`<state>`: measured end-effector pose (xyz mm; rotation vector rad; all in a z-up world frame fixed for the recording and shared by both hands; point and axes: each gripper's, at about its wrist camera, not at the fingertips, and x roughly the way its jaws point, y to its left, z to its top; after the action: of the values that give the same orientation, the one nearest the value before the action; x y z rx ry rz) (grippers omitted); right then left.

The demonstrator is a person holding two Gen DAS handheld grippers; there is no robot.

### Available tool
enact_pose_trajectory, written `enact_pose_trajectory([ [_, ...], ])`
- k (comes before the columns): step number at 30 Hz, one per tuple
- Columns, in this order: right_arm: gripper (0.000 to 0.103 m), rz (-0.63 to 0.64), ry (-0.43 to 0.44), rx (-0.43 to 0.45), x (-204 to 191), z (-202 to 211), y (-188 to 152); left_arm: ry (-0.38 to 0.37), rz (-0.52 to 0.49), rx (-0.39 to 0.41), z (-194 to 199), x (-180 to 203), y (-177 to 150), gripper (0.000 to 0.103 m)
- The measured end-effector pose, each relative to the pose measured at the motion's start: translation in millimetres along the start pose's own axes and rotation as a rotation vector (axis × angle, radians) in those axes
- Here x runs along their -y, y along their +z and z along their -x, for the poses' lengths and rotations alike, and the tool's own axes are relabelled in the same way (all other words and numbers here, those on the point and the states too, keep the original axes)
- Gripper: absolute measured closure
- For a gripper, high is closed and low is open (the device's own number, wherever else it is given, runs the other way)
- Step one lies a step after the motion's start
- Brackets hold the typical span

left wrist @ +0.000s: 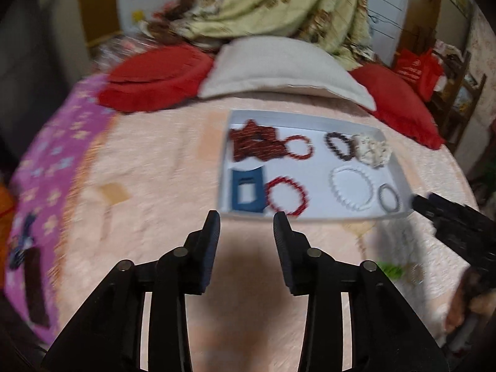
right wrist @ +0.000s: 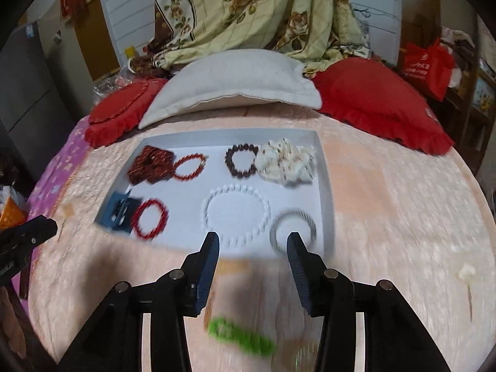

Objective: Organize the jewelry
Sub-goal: 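Move both open tools back toward the green bracelet and gold coil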

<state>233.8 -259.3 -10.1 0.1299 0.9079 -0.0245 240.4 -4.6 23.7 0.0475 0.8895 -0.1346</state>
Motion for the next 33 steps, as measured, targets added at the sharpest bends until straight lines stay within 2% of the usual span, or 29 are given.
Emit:
enact_pose_trajectory([
  [2, 0.059, 0.004, -0.002, 0.01, -4, 16, -19, 0.032, 0.03, 0.017, 12, -6, -17, 0.062],
  [5, 0.058, 0.018, -0.034, 0.024, -12, 35, -49, 0.081, 0.092, 0.028, 25, -14, -41, 0.062],
  [9, 0.058, 0.002, -0.028, 0.006, -18, 47, -76, 0.093, 0.163, 0.032, 38, -19, -69, 0.062],
  [11, 0.058, -0.001, -0.019, 0.004, -19, 50, -83, 0.103, 0.141, 0.042, 44, -14, -76, 0.062],
  [15, 0.058, -0.006, -0.023, 0.028, -18, 59, -92, 0.171, 0.103, 0.092, 62, -4, -87, 0.062],
  [20, 0.058, -0.019, -0.019, 0.069, -12, 75, -98, 0.178, 0.095, 0.129, 79, 7, -93, 0.062],
  [26, 0.058, -0.038, -0.018, 0.101, -1, 94, -111, 0.186, 0.024, 0.149, 96, 32, -98, 0.062],
  [30, 0.058, -0.051, -0.02, 0.103, 8, 99, -121, 0.204, -0.019, 0.181, 106, 45, -104, 0.061],
  [33, 0.057, -0.049, -0.028, 0.083, 11, 95, -126, 0.201, -0.049, 0.168, 102, 50, -108, 0.061],
])
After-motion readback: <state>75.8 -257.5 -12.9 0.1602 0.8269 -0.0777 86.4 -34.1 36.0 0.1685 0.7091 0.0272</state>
